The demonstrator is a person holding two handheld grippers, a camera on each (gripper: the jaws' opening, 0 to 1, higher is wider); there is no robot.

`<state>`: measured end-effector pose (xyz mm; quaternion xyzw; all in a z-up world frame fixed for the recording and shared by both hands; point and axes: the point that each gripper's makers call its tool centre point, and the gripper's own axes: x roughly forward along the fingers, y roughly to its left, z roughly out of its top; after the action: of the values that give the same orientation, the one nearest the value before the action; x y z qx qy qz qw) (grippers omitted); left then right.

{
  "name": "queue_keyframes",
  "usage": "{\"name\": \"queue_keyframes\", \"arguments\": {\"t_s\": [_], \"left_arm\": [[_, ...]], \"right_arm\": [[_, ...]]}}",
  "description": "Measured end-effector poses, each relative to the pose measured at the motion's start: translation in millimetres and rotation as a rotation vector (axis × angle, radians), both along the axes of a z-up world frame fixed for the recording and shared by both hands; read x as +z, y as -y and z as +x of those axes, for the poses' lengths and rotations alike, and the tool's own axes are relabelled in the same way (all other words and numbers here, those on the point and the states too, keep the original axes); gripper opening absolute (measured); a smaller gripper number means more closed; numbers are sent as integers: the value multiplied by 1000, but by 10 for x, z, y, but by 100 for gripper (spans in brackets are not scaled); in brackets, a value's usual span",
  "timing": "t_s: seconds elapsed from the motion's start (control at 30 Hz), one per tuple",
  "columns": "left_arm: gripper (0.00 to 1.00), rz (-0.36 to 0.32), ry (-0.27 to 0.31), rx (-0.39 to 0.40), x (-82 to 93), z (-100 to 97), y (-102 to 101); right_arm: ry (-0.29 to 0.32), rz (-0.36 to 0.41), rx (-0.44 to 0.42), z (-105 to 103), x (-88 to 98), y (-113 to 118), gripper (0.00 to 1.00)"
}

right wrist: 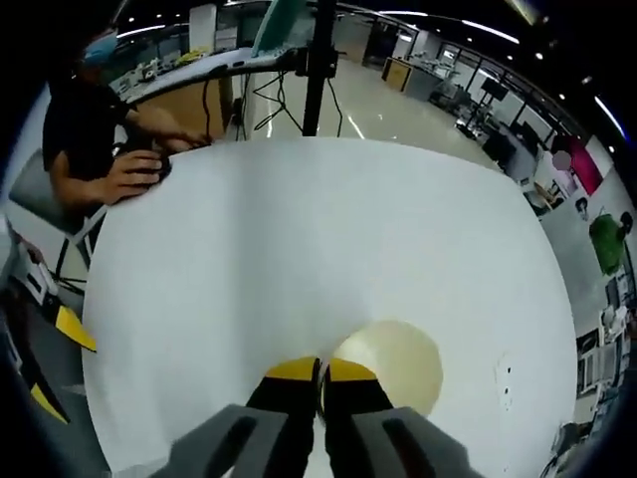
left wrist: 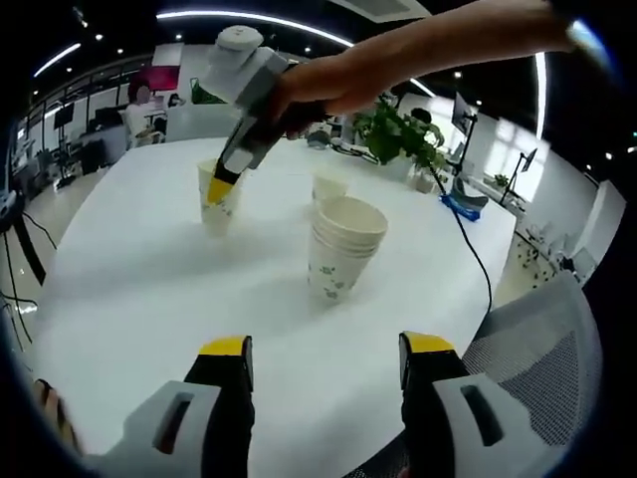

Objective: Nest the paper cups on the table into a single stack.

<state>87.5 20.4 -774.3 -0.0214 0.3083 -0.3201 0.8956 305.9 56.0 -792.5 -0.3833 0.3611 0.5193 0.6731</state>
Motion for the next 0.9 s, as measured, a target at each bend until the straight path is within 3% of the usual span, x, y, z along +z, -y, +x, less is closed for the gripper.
{"name": "queue_keyframes", "arguments": {"t_s": [0.17,0.37,0.67,0.9], "left_arm": [[57,2,1,-6,-5,-3,6],[57,11,6,-21,-21,-7,19],[57,0,4,1,-25,21,-12],[57,6,8,-4,-48,29,-18]], "right_arm": [[19,21,1,-81,163,114,0],[24,26,-1,-104,224,178,0],[54,15,38,-319,529,392,0],[75,20,78,-466,657,486,0]]}}
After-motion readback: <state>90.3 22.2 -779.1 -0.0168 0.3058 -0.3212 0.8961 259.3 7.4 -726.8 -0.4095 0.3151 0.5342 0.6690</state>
